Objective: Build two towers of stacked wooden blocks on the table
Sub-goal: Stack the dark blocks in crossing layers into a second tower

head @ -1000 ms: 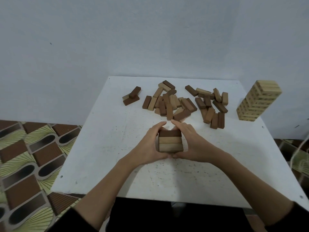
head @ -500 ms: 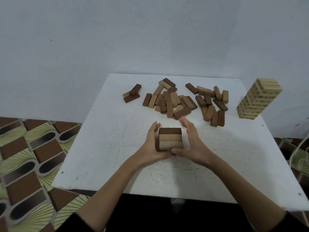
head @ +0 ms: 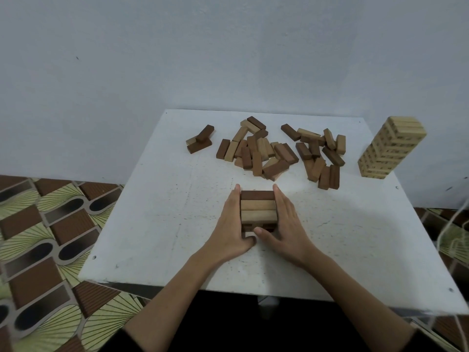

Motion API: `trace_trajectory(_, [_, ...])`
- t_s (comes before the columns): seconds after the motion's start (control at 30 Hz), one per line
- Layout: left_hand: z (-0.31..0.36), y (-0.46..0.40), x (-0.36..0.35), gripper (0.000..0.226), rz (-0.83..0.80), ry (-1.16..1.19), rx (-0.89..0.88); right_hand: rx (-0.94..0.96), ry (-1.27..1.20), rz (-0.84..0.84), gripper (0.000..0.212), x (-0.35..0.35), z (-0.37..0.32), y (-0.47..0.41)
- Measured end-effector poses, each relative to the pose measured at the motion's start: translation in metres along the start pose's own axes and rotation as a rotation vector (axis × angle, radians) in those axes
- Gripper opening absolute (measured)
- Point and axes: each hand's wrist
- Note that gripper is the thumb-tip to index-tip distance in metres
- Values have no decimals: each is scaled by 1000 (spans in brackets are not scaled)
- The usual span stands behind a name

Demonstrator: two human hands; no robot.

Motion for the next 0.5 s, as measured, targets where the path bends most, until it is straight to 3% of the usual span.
trace_trajectory(0.5, [-2, -1, 2, 113, -36, -42, -4, -15, 76, -40, 102, -2, 4, -1])
Point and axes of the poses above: each hand's wrist, its own y-axis away from the middle knuckle, its own x-axis out of the back of the hand, z = x × y, and after that the axes turned 5 degrees about -y, right-handed
